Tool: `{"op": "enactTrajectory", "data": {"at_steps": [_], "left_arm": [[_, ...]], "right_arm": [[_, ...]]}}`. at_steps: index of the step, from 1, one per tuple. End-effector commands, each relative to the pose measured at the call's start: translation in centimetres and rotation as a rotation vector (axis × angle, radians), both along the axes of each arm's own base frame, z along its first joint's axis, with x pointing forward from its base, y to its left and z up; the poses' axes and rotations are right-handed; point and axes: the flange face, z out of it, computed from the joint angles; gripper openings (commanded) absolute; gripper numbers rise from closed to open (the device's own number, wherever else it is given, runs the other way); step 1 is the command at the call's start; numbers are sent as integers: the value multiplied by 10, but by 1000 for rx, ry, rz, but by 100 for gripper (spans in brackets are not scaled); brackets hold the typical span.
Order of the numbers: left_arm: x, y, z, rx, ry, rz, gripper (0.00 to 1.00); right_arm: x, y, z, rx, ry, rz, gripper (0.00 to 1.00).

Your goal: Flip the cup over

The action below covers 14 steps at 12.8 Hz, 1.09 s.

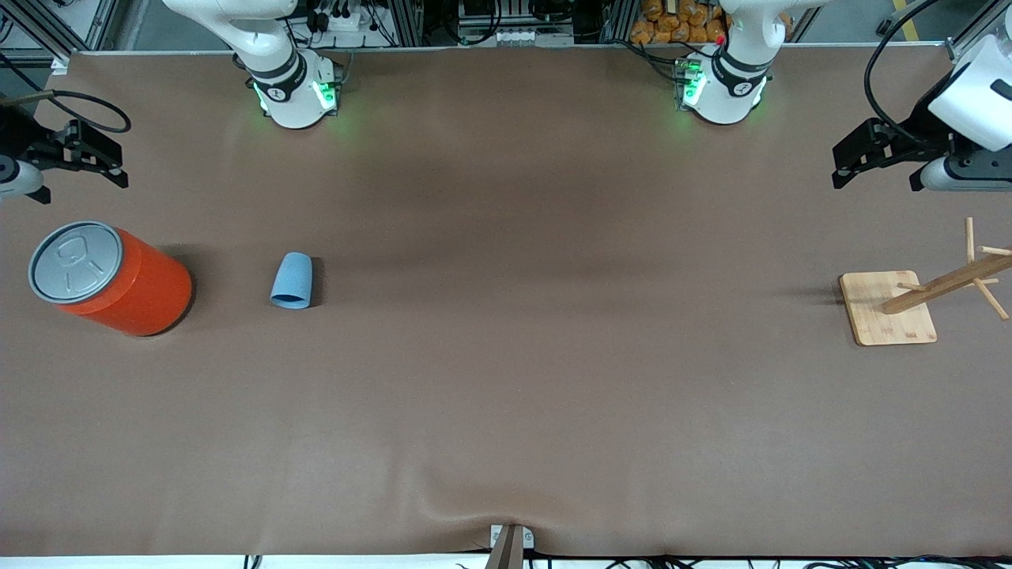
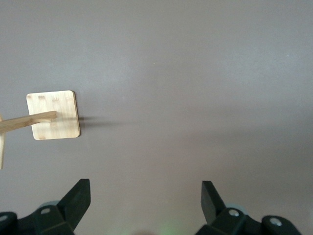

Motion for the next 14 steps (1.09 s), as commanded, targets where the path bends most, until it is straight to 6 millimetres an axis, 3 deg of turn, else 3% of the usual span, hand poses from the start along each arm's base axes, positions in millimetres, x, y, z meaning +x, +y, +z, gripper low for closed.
{"op": "enactTrajectory", "data": {"at_steps": [1, 7, 10, 12, 14], "left_arm": [[1, 3, 0, 6, 4, -14, 100], [3, 6, 2, 10, -1, -4, 100], [3, 7, 2, 11, -3, -9, 100], [3, 7, 2, 10, -1, -9, 100], [3, 7, 2, 10, -1, -9, 100]], "right_arm": [[0, -1, 1, -12, 4, -10, 100], [1, 1, 0, 2, 1, -10, 100], [23, -2, -36, -4, 68, -8, 100], [29, -6, -45, -4, 78, -12, 100], [48, -16, -85, -4, 143, -24, 100]]}}
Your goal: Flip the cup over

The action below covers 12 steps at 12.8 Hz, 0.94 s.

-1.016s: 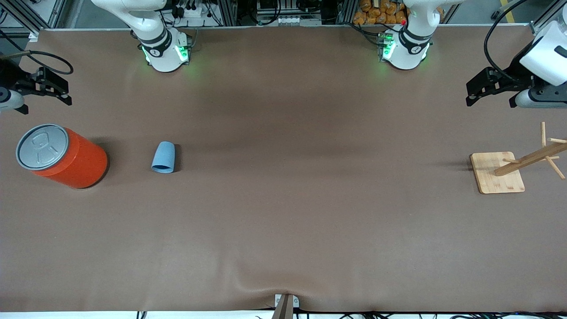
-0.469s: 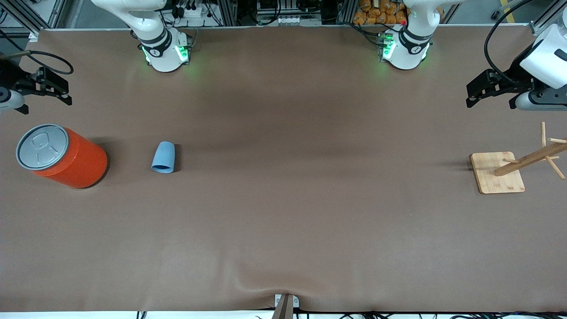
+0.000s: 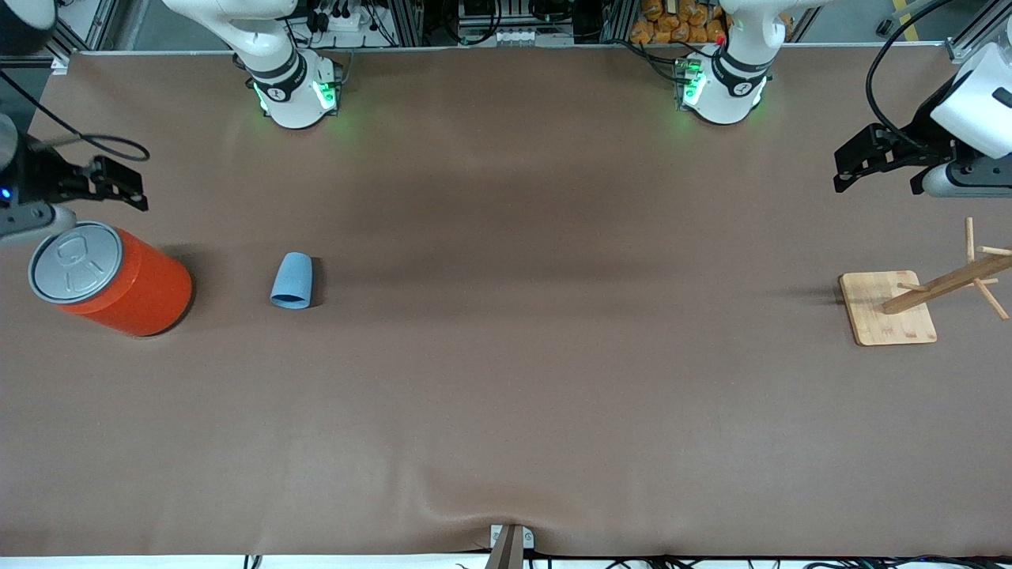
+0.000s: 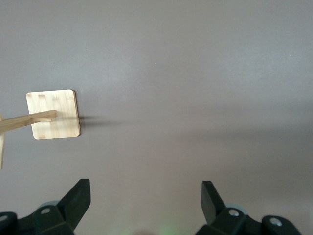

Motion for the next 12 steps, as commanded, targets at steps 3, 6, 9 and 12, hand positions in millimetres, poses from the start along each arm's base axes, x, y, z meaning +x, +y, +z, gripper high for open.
{"op": "enactTrajectory", "data": {"at_steps": [3, 6, 9, 12], "left_arm": [[1, 3, 4, 11, -6, -15, 100], [2, 5, 4, 12, -8, -12, 100], [2, 5, 4, 14, -8, -12, 100], [2, 5, 4, 14, -8, -13, 100]], "right_arm": [[26, -40, -72, 27, 133, -81, 100], [30, -32, -148, 34, 146, -75, 100], [18, -4, -206, 41, 119, -37, 100], [-1, 4, -265, 57, 80, -37, 100]]}}
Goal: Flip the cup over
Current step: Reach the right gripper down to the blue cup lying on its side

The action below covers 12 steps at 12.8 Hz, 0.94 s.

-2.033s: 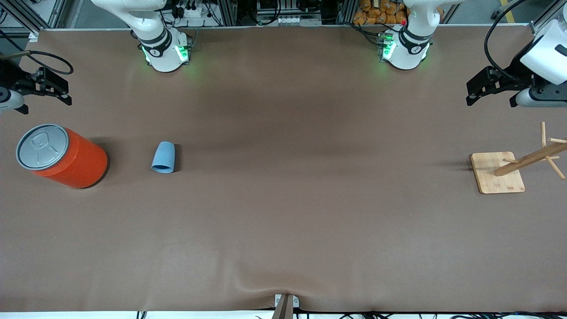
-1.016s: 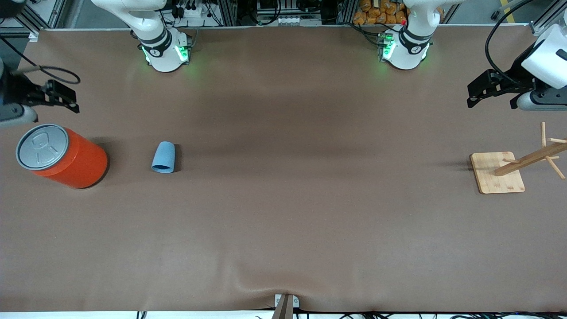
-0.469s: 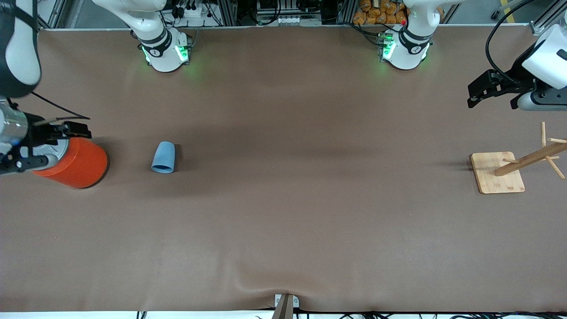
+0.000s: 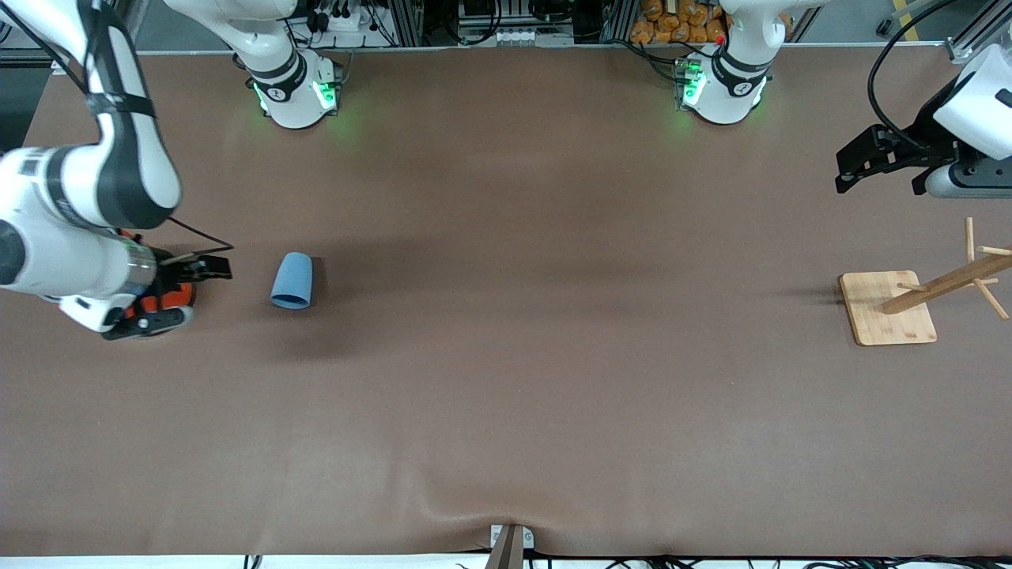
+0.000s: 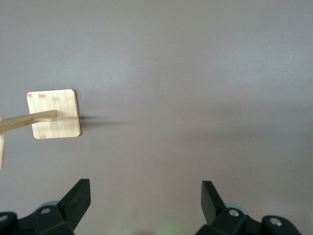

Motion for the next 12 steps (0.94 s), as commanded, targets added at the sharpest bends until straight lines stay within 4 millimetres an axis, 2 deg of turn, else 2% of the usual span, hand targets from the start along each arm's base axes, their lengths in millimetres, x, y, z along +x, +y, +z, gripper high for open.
{"op": "enactTrajectory", "data": {"at_steps": [1, 4, 6, 8, 12], "left_arm": [[1, 2, 4, 14, -8, -17, 100], [1, 2, 3, 14, -6, -17, 100], [1, 3, 3, 14, -6, -15, 100], [1, 3, 3, 15, -5, -14, 100], [1, 3, 3, 15, -5, -15, 100]], "right_arm": [[-33, 13, -37, 17, -44, -8, 100], [-58, 15, -77, 15, -44, -7, 100], [-73, 15, -100, 53, -59, -65, 100], [-77, 17, -107, 66, -58, -81, 100], [-86, 55, -118, 99, -71, -62, 100]]}}
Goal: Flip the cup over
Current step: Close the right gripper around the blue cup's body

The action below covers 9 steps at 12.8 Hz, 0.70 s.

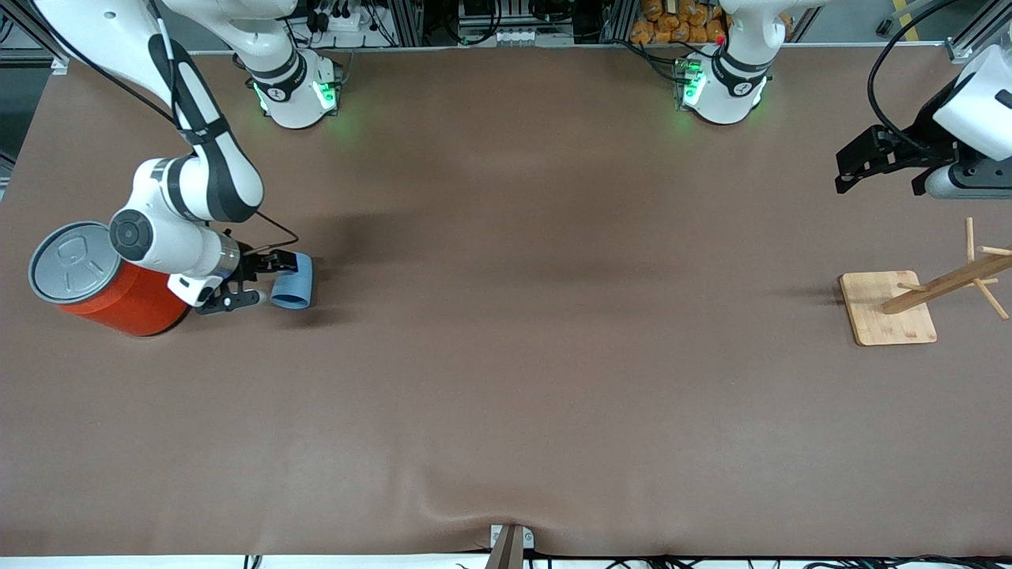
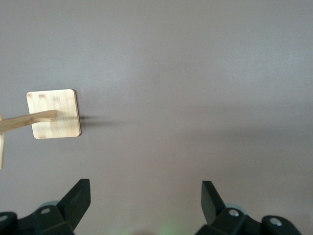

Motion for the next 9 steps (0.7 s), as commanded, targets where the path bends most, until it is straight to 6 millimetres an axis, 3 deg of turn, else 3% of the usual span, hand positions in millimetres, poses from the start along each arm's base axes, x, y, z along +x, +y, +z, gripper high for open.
{"op": "enactTrajectory", "data": {"at_steps": [1, 5, 9], "left_arm": [[1, 3, 3, 15, -6, -16, 100], [1, 4, 3, 15, -6, -14, 100], [2, 4, 3, 14, -8, -14, 100]], "right_arm": [[-15, 22, -1, 6, -45, 7, 100], [-13, 13, -12, -3, -64, 18, 100], [-11, 8, -46, -13, -86, 3, 100]]}}
